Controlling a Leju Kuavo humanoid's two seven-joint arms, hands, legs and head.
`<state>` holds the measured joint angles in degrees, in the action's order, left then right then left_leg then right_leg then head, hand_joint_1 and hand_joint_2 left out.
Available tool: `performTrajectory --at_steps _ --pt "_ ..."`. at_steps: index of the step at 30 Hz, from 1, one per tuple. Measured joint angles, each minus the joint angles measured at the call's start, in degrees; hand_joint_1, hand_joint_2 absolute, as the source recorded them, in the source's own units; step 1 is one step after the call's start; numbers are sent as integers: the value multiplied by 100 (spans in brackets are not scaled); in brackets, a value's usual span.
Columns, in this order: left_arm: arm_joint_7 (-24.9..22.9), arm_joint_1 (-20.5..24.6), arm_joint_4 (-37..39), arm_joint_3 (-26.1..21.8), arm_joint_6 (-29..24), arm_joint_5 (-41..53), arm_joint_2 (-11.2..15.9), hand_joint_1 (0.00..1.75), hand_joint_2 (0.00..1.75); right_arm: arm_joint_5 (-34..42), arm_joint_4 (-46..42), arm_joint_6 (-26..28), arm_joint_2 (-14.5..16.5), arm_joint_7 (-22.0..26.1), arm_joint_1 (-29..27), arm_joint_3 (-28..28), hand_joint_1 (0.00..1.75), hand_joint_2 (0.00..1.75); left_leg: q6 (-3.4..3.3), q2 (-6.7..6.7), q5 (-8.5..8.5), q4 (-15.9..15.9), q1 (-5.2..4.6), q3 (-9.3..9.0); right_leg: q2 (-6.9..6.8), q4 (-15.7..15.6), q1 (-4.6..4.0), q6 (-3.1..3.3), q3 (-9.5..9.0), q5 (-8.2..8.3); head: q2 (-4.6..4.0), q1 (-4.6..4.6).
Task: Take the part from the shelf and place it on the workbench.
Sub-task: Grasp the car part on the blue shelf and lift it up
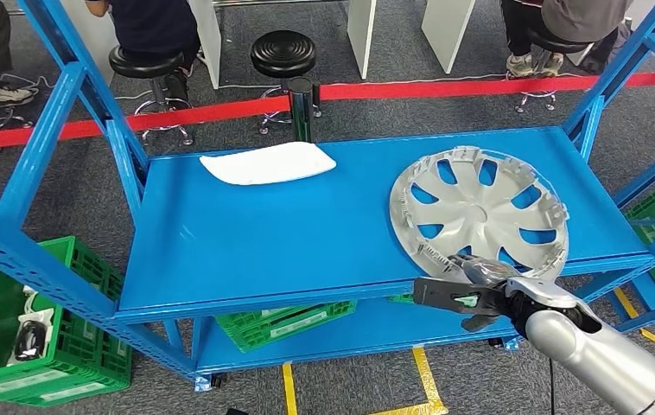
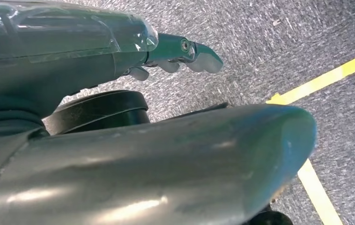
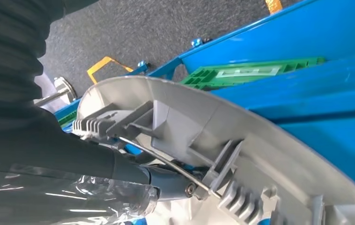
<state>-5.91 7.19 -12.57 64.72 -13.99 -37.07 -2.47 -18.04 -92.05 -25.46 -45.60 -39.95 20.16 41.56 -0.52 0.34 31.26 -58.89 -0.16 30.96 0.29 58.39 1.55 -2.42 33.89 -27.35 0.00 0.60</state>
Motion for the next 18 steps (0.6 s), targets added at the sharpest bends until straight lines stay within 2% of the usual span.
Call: performTrajectory --at_steps 18 --pt "-76 -2 11 0 0 2 4 0 0 -241 328 266 -27 -4 182 163 0 175 -1 2 -1 -1 -1 -3 1 -5 1 -5 -4 5 0 -1"
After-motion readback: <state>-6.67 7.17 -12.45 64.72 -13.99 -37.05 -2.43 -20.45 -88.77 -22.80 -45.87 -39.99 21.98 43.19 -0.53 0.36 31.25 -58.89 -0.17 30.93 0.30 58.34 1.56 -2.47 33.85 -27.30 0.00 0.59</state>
